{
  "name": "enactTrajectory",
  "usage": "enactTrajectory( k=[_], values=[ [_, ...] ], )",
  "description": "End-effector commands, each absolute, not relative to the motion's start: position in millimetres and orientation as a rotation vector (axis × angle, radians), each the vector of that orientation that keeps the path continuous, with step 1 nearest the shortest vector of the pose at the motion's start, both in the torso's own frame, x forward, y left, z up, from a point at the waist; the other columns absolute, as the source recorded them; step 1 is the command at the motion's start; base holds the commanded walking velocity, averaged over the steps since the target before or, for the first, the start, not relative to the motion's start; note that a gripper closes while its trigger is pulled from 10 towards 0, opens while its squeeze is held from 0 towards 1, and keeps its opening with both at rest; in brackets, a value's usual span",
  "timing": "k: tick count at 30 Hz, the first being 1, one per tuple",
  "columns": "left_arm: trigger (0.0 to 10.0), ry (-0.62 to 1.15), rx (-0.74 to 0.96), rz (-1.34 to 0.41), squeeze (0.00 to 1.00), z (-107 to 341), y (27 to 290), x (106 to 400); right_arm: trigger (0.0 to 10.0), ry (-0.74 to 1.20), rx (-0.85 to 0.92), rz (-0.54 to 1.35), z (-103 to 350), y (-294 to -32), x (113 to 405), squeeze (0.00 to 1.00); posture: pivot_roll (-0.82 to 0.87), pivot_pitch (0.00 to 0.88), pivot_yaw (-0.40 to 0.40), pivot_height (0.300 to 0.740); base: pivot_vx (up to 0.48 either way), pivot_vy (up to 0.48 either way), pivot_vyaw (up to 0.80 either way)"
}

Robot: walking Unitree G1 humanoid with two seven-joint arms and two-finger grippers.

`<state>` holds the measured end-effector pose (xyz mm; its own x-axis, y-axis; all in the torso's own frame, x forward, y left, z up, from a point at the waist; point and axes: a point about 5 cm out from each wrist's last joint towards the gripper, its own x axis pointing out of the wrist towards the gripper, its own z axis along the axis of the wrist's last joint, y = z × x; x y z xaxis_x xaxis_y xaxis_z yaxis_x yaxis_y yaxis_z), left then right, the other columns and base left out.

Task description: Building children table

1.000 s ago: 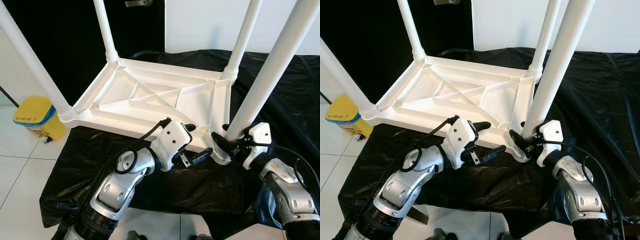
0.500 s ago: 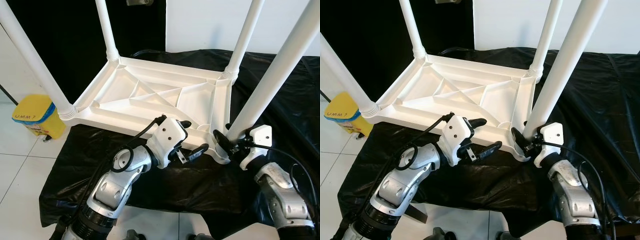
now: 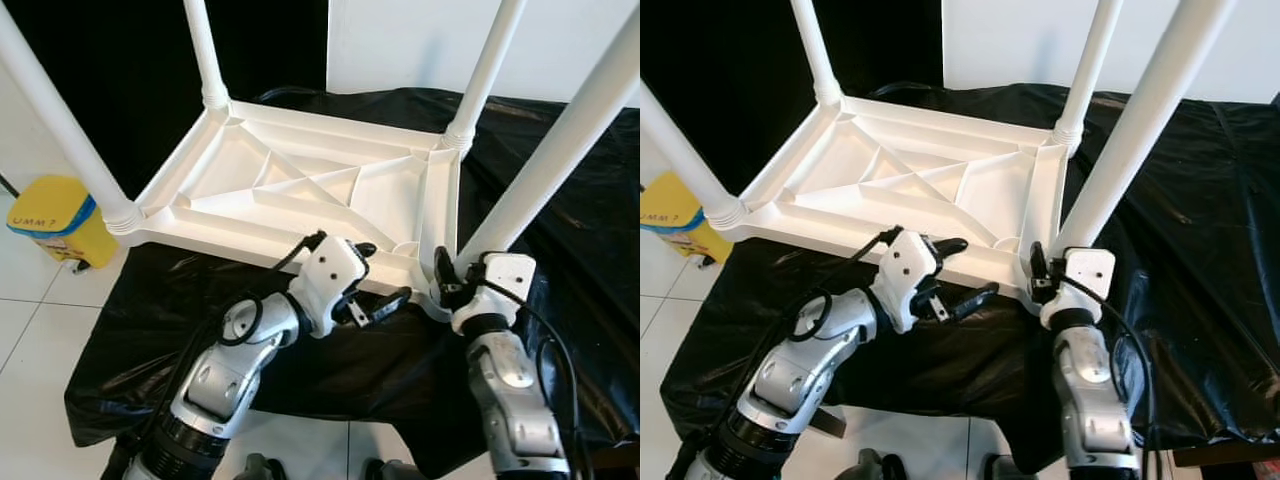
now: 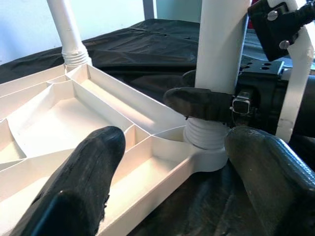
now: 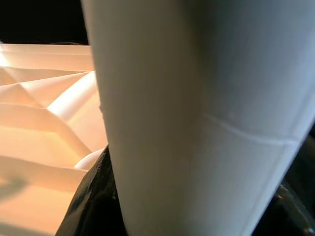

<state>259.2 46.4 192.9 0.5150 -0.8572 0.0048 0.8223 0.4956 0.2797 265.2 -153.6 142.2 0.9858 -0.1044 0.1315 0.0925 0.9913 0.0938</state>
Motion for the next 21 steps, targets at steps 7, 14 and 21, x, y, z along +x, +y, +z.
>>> enactTrajectory(
  k=[7, 14, 21],
  values=[
    [10.0, -0.151, 0.262, -0.984, 0.00, 191.1, 44.8, 259.1, 10.0, -0.007, 0.113, -0.136, 116.8, -149.7, 263.6, 0.00, -0.12, 0.142, 0.000, 0.740, 0.000, 0.000, 0.00],
    [10.0, -0.156, 0.248, -0.989, 0.00, 193.2, 43.1, 260.0, 10.0, -0.034, 0.117, -0.077, 120.9, -141.5, 265.4, 0.00, -0.13, 0.123, 0.002, 0.740, 0.000, 0.000, 0.00],
    [10.0, -0.165, 0.244, -0.992, 0.00, 194.9, 43.4, 262.8, 10.0, -0.086, 0.117, -0.068, 129.5, -147.1, 269.4, 1.00, -0.13, 0.105, 0.007, 0.740, 0.000, 0.000, 0.00]
  ],
)
